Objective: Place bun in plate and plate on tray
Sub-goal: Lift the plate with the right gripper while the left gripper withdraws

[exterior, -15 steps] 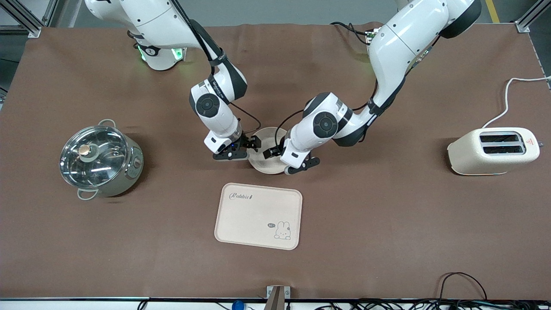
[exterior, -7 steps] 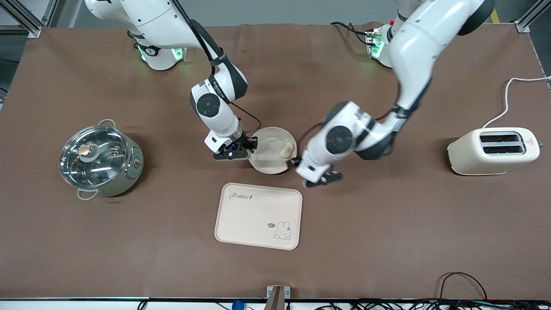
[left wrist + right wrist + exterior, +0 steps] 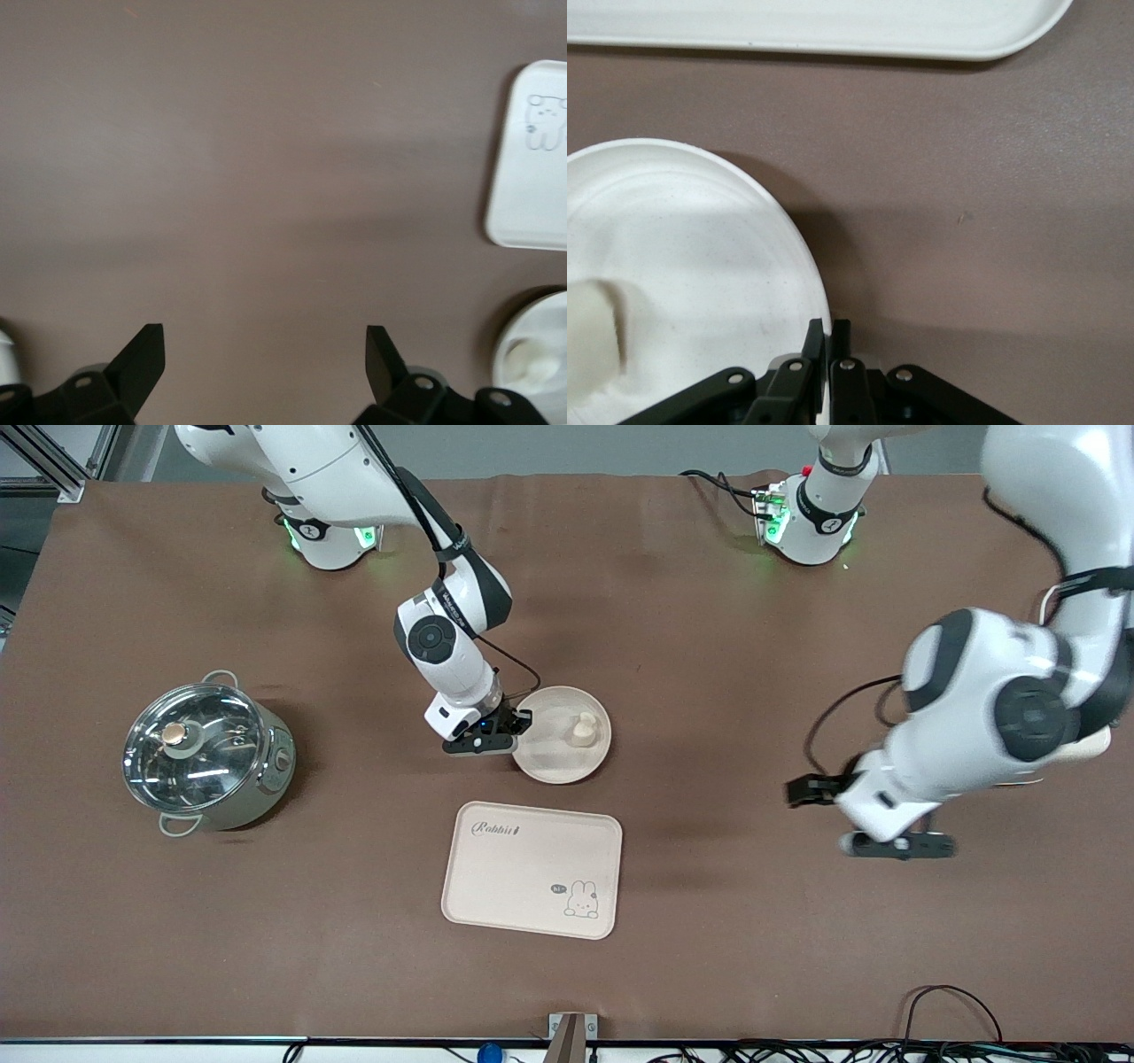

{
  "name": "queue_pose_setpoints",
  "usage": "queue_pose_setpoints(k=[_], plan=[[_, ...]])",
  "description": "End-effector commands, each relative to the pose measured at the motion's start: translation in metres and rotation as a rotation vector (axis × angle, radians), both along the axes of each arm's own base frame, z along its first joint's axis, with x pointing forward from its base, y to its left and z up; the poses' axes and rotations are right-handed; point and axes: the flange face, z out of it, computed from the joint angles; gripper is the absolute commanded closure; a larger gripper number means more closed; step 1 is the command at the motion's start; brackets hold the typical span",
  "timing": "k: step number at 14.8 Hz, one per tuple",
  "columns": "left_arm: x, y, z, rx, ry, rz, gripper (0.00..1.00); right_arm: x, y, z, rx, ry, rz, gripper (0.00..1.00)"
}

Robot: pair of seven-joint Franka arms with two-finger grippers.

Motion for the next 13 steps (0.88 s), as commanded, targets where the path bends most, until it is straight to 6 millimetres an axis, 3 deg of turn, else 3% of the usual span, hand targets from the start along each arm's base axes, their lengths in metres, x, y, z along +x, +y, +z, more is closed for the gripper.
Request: queue_pose_setpoints(k=[1,3,4,5,7,10,12,13], plan=[[-0.014,0.028,0.039,0.050,-0.030,-0.064,0.00,0.006,-0.009,-0.002,0.002,0.007,-0.031,1.00],[-0.020,0.049,0.062,0.068,-0.048,-0.086,0.00,0.020,-0.019,0.019,0.016,0.001,-0.055,1.00],[-0.028,0.050,0.080,0.081,-0.060,-0.099,0.00,0.027,-0.020,0.028,0.025,0.005,-0.067,1.00],[-0.041,0.054,0.097,0.100,-0.025,-0.097,0.00,0.034,-0.020,0.037,0.046,0.016,-0.090,1.00],[-0.072,0.040,0.147,0.126,-0.046,-0.089,0.00,0.053,-0.017,0.058,0.100,0.047,-0.144,1.00],[-0.103,0.061,0.190,0.113,-0.056,-0.080,0.00,0.085,-0.030,0.079,0.136,0.022,-0.184,1.00],[-0.122,0.062,0.197,0.112,-0.071,-0.071,0.00,0.106,-0.029,0.095,0.168,-0.016,-0.202,1.00],[-0.129,0.063,0.195,0.112,-0.092,-0.071,0.00,0.121,-0.032,0.084,0.172,-0.016,-0.223,1.00]])
